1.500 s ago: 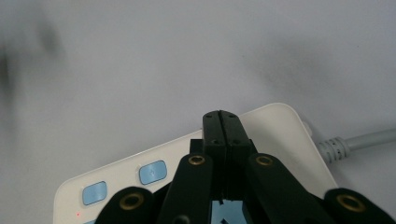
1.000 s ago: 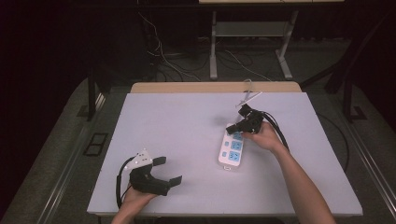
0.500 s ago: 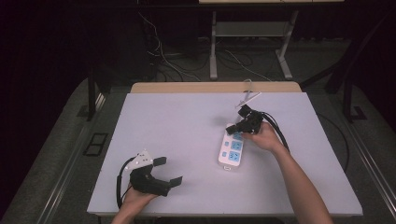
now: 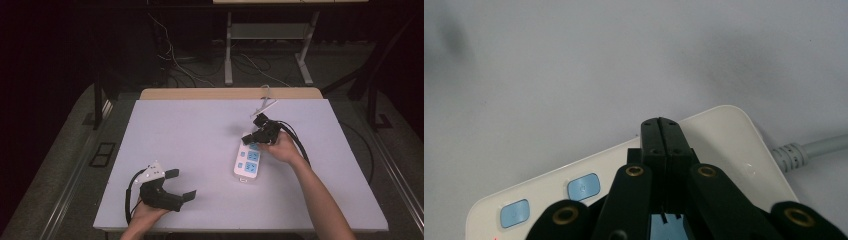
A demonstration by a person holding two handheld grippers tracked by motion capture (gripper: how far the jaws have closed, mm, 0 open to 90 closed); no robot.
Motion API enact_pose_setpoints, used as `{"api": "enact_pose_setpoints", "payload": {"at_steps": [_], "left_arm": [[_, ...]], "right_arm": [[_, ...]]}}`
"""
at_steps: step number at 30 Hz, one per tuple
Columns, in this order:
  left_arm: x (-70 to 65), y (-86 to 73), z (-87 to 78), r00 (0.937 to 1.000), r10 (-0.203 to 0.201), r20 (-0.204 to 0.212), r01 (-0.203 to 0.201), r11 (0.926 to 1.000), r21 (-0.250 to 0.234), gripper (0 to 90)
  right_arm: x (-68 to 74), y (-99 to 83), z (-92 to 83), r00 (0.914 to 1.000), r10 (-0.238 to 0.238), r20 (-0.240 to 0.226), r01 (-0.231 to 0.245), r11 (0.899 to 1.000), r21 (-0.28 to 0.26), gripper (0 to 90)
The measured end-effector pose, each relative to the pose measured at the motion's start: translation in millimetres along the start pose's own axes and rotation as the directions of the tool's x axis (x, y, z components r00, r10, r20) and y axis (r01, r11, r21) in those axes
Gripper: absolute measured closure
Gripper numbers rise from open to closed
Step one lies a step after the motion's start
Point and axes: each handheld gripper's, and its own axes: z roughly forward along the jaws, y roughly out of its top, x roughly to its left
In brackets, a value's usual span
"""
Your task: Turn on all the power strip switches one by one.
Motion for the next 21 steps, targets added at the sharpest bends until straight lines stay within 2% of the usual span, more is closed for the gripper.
{"api": "enact_pose_setpoints", "payload": {"at_steps": [7, 12, 17, 21], "left_arm": [[1.3, -0.1, 0.4, 1.0, -0.002, -0.005, 0.002, 1.0, 0.004, 0.0], [2.6, -0.2, -0.3, 1.0, -0.009, -0.005, 0.009, 1.0, -0.002, 0.0], [2.9, -0.1, -0.5, 0.9999, -0.01, -0.004, 0.01, 0.9999, -0.003, 0.0], [3.0, -0.1, -0.4, 0.9999, -0.011, -0.003, 0.011, 0.9999, -0.003, 0.0]], "right_arm": [[2.5, 0.5, -0.2, 0.9996, -0.022, 0.017, 0.021, 1.0, 0.004, 90.0], [2.3, 0.8, -0.3, 0.9997, -0.018, 0.018, 0.018, 1.0, 0.006, 90.0], [1.4, 0.6, -0.8, 0.9999, 0.011, 0.0, -0.011, 1.0, -0.004, 90.0], [3.0, -0.1, -0.9, 1.0, 0.001, 0.0, -0.001, 1.0, -0.003, 90.0]]}}
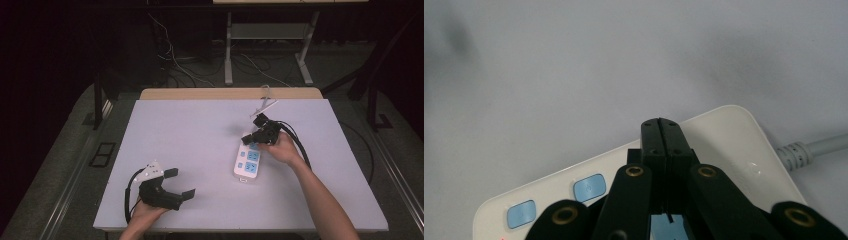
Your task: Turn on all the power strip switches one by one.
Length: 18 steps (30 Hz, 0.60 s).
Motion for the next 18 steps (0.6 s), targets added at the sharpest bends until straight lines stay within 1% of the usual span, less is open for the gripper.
{"api": "enact_pose_setpoints", "payload": {"at_steps": [4, 9, 14, 15, 16, 18], "left_arm": [[0.5, 0.0, 0.1, 1.0, -0.003, 0.0, 0.003, 1.0, -0.002, 0.0], [-0.2, 0.0, 1.2, 1.0, 0.0, 0.002, 0.0, 1.0, 0.002, 0.0], [-0.7, -0.1, 1.7, 1.0, 0.0, 0.004, 0.0, 1.0, 0.003, 0.0], [-0.8, -0.1, 1.8, 1.0, 0.001, 0.004, -0.001, 1.0, 0.003, 0.0], [-0.9, -0.1, 1.8, 1.0, 0.001, 0.004, -0.001, 1.0, 0.003, 0.0], [-1.0, -0.2, 2.1, 1.0, -0.002, 0.004, 0.002, 1.0, 0.003, 0.0]], "right_arm": [[4.4, -0.8, -1.1, 0.9998, -0.016, 0.009, 0.016, 1.0, 0.006, 89.8], [10.2, -1.6, -8.8, 0.9994, -0.031, 0.013, 0.031, 0.999, -0.011, 89.6], [11.9, -3.3, -23.6, 0.9991, -0.025, 0.034, 0.026, 0.999, -0.036, 83.7], [11.7, -4.9, -30.2, 0.999, -0.018, 0.041, 0.02, 0.998, -0.054, 78.9], [11.7, -4.9, -30.2, 0.999, -0.018, 0.041, 0.02, 0.998, -0.054, 78.9], [11.7, -7.0, -36.9, 0.998, -0.011, 0.063, 0.015, 0.997, -0.069, 71.6]]}}
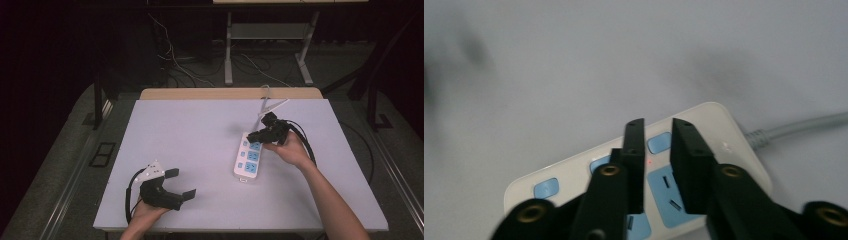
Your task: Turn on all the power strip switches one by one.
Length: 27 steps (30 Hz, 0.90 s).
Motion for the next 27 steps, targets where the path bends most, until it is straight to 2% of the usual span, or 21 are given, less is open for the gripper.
{"api": "enact_pose_setpoints", "payload": {"at_steps": [5, 12, 15, 17, 21, 27], "left_arm": [[-0.5, -0.1, 0.9, 1.0, -0.002, 0.0, 0.002, 1.0, 0.001, 0.0], [-1.8, 0.1, 1.2, 1.0, -0.001, 0.002, 0.001, 1.0, -0.001, 0.0], [-2.3, 0.1, 1.0, 1.0, 0.0, 0.002, 0.0, 1.0, 0.0, 0.0], [-2.3, 0.1, 1.0, 1.0, -0.001, 0.002, 0.001, 1.0, -0.001, 0.0], [-1.6, 0.1, 1.2, 1.0, -0.005, 0.0, 0.005, 1.0, -0.005, 0.0], [-0.8, 0.0, 0.2, 0.9999, -0.009, -0.006, 0.009, 0.9999, -0.01, 0.0]], "right_arm": [[-2.2, -7.8, -16.9, 0.9994, 0.033, 0.005, -0.033, 0.999, -0.043, 57.9], [-0.1, -22.9, -40.7, 0.9967, 0.077, 0.026, -0.074, 0.992, -0.101, 32.1], [0.4, -31.7, -50.1, 0.9941, 0.106, 0.026, -0.101, 0.985, -0.137, 13.4], [1.1, -38.8, -56.3, 0.9953, 0.097, -0.009, -0.097, 0.984, -0.149, 0.0], [4.8, -55.6, -68.1, 0.9923, 0.124, 0.008, -0.12, 0.977, -0.177, 0.2], [10.2, -81.9, -83.7, 0.9849, 0.17, 0.03, -0.161, 0.968, -0.193, 0.2]]}}
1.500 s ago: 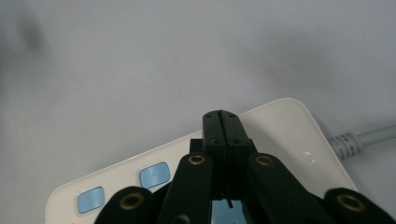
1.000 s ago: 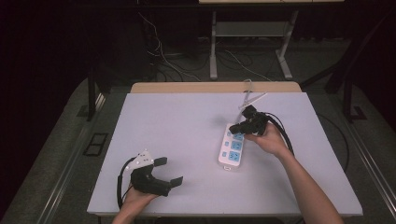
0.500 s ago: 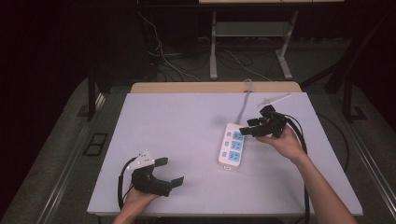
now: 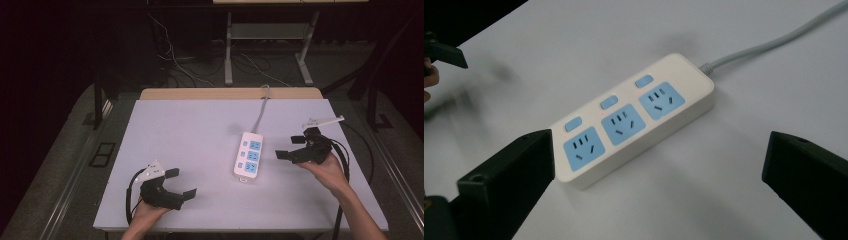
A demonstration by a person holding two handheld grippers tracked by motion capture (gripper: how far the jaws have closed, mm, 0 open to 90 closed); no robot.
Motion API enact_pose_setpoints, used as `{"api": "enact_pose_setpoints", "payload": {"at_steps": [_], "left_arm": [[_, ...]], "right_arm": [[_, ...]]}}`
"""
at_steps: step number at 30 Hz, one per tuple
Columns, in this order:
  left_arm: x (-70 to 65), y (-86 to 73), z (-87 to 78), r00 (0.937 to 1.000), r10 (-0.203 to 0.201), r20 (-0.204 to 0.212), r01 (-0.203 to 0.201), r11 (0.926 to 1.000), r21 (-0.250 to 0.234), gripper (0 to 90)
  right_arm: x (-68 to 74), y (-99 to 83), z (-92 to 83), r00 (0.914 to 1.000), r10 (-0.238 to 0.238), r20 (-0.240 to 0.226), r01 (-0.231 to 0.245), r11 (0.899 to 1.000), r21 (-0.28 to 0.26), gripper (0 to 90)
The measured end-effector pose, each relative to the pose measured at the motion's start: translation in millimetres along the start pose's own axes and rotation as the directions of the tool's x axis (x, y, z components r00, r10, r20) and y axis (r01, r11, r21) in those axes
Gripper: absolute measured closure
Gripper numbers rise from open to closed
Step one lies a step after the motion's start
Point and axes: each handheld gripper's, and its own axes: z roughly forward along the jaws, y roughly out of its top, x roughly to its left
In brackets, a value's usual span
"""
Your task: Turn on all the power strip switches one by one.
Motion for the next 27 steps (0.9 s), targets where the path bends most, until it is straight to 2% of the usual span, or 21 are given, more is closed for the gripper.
{"api": "enact_pose_setpoints", "payload": {"at_steps": [8, 12, 21, 27], "left_arm": [[0.4, -0.1, -0.8, 1.0, -0.002, -0.006, 0.002, 1.0, 0.0, 0.0], [0.5, 0.0, -0.7, 1.0, 0.0, -0.007, 0.0, 1.0, 0.001, 0.0], [1.0, -0.2, -1.6, 0.9999, -0.004, -0.012, 0.004, 1.0, -0.002, 0.0], [1.1, 0.1, -1.3, 0.9999, -0.002, -0.012, 0.002, 1.0, 0.002, 0.0]], "right_arm": [[8.8, -35.5, -19.0, 0.9995, 0.033, 0.002, -0.032, 0.998, -0.051, 0.3], [15.5, -50.8, -23.9, 0.9992, 0.041, -0.001, -0.041, 0.997, -0.06, 0.3], [29.2, -81.0, -26.0, 0.9987, 0.049, -0.009, -0.05, 0.996, -0.077, 0.3], [36.7, -91.2, -25.4, 0.9993, 0.037, -0.009, -0.038, 0.996, -0.077, 0.3]]}}
